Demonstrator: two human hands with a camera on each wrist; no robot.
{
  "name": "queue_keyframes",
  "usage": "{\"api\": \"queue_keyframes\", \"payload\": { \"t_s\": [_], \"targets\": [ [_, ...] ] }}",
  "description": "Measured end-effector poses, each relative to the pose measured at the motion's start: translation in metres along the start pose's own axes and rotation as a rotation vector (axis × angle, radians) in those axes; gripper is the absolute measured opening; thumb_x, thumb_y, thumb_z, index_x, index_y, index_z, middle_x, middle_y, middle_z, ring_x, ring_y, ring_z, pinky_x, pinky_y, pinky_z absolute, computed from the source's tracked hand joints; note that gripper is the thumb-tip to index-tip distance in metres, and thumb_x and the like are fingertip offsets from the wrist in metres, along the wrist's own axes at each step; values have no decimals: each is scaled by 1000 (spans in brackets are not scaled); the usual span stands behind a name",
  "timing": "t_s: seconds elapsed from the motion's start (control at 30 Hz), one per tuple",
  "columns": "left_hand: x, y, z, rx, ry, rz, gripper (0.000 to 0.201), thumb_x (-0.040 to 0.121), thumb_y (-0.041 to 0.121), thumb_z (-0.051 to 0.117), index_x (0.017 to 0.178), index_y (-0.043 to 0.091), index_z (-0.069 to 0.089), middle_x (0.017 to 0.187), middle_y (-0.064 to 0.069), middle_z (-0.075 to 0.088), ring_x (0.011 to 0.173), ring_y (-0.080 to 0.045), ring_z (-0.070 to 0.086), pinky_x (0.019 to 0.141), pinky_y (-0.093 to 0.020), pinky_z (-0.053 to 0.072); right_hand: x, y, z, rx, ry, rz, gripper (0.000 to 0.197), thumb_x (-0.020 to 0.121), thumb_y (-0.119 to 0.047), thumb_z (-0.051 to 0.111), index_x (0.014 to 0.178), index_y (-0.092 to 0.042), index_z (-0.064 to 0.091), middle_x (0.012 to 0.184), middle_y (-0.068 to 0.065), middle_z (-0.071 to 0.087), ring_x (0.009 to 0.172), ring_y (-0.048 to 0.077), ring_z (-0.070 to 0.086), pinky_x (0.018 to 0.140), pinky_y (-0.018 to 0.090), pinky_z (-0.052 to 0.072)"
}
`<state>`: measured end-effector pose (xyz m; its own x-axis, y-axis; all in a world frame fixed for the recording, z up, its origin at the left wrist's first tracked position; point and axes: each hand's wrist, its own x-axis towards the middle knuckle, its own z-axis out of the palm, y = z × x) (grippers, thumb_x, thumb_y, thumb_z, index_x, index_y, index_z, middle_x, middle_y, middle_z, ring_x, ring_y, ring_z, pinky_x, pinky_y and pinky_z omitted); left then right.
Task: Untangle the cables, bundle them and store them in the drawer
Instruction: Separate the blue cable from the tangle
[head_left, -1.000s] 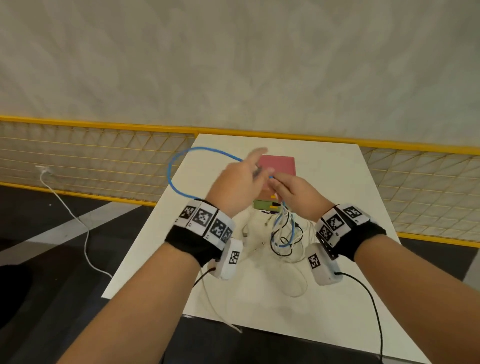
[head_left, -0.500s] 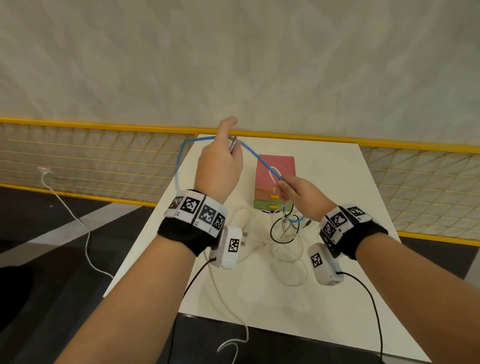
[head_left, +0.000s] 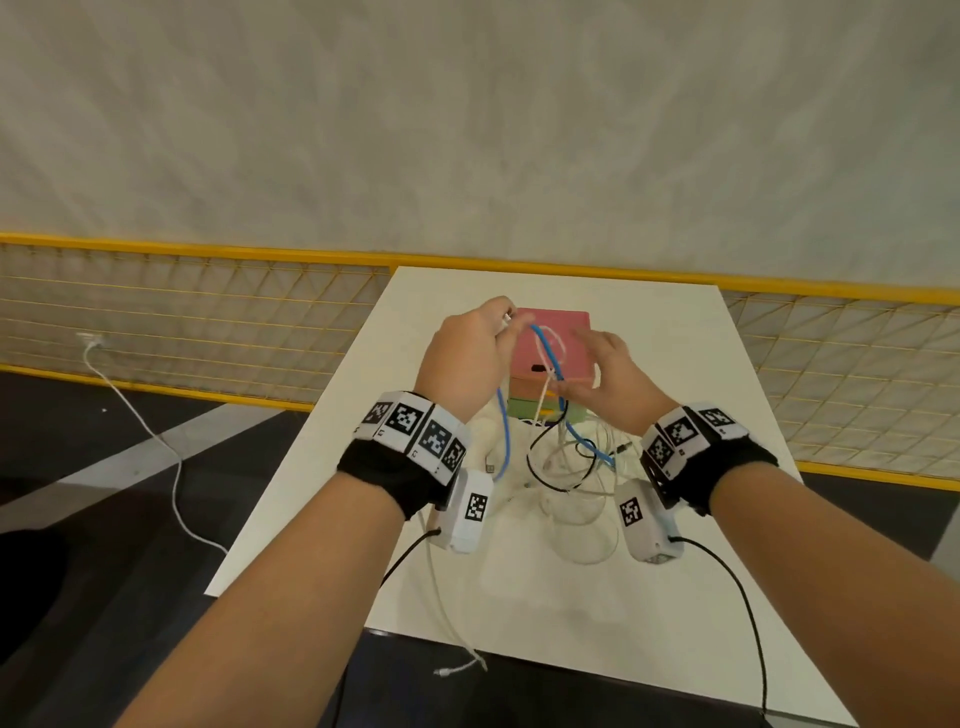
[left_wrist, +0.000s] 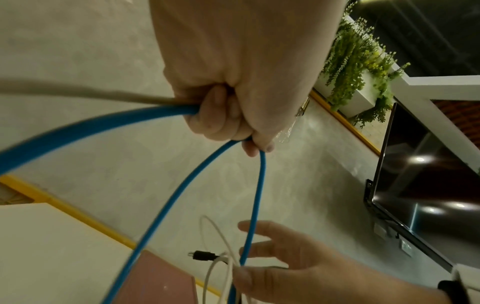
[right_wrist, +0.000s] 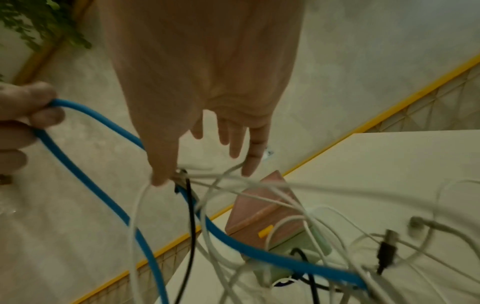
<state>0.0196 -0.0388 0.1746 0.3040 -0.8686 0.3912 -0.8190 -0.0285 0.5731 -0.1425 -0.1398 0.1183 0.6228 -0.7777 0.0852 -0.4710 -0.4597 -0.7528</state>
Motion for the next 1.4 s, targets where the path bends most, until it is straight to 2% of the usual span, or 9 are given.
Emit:
{"api": "queue_keyframes", "payload": {
  "t_s": [0.23, 0.37, 0.5, 0.63, 0.77, 0.93, 1.13, 1.3, 1.4],
  "targets": [
    [1, 8, 4, -66, -44, 21, 28, 98, 38, 52, 94, 13, 63, 48, 6, 44, 39, -5, 42, 45, -15, 30, -6, -10, 15, 77, -47, -80, 14, 82, -7, 68, 84, -21, 64, 83, 1, 67, 75, 13, 62, 77, 26, 52],
    [8, 9, -1, -140, 42, 40, 27, 98, 37, 51, 91, 15, 63, 68, -10, 65, 45, -8, 45, 46, -18, 34, -3, 5, 29, -100, -98, -123, 15, 87, -12, 59, 97, -16, 70, 88, 11, 68, 84, 26, 61, 81, 37, 51],
    [15, 11, -17, -256, 198, -10, 24, 98, 35, 51, 87, 17, 62, 52, 7, 48, 40, -4, 40, 44, -19, 26, 0, 30, 33, -369, -292, 21, 32, 87, -15, 58, 118, -17, 62, 91, 6, 63, 83, 24, 56, 80, 33, 47],
    [23, 10, -29, -263, 193, -21, 24, 98, 36, 51, 87, 18, 62, 54, 11, 48, 43, 4, 43, 45, -14, 26, 0, 36, 34, -134, -144, -34, 46, 80, -20, 65, 124, -30, 58, 114, 2, 52, 89, 14, 48, 79, 21, 41],
    [17, 18, -24, -277, 97, 40, 23, 99, 30, 52, 89, 13, 64, 71, 4, 60, 51, -3, 45, 45, -6, 27, 5, -3, 32, 164, 10, -97, 21, 88, -31, 62, 108, -28, 62, 96, -4, 42, 74, 6, 51, 67, 6, 42],
    [22, 19, -31, -392, 239, 6, 17, 99, 29, 51, 87, 20, 59, 56, 9, 55, 41, -5, 35, 44, -13, 25, 16, -6, 37, 127, -26, -13, 12, 94, -21, 53, 85, -14, 56, 75, 0, 63, 62, 16, 61, 64, 30, 49],
    [28, -3, -49, -348, 358, -70, 23, 100, 29, 49, 82, 17, 58, 61, 9, 51, 51, -2, 40, 52, -18, 34, 22, 0, 12, 161, 274, 71, 18, 94, -9, 50, 106, -9, 63, 90, 10, 66, 65, 20, 62, 64, 29, 51],
    [19, -16, -51, -311, 307, -127, 26, 100, 33, 49, 78, 23, 58, 78, -28, 59, 55, -10, 42, 52, -21, 35, 13, -39, -28, 330, 217, -71, 46, 90, -10, 58, 132, -22, 43, 90, 10, 64, 51, 8, 57, 53, 21, 49],
    [8, -11, -55, -306, 122, -57, 26, 100, 31, 48, 81, 16, 59, 58, -5, 45, 40, -6, 28, 43, -15, 23, 1, -56, -40, 154, 140, -134, 76, 85, -18, 66, 144, -37, 22, 106, 1, 60, 52, 15, 59, 56, 20, 49]
  ]
}}
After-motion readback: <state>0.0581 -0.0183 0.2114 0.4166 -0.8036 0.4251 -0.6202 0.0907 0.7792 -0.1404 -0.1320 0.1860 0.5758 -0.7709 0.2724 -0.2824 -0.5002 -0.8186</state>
